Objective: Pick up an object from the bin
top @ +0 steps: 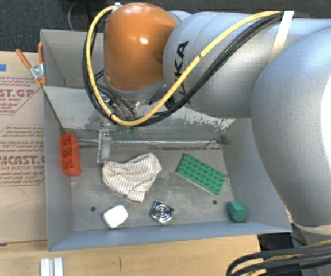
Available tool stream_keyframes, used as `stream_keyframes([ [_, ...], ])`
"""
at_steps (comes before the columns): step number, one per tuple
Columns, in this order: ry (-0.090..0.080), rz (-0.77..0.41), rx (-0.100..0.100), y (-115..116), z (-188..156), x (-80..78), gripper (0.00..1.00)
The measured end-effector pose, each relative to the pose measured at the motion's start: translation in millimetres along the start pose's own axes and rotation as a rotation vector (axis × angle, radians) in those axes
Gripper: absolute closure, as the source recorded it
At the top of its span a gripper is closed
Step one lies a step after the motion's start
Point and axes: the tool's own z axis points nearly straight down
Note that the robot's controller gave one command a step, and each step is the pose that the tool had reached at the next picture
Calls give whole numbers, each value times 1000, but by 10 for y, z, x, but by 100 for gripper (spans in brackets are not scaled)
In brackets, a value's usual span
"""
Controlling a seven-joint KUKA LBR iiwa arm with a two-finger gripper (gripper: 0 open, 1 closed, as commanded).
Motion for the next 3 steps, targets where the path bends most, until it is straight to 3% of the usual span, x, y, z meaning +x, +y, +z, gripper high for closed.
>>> stream_keyframes([
  [1, 0, 0, 0, 0, 0, 0, 0],
  [2, -7, -38, -1, -107, 536, 30, 0],
  [3, -3, -4, -2, -258, 1143, 68, 0],
])
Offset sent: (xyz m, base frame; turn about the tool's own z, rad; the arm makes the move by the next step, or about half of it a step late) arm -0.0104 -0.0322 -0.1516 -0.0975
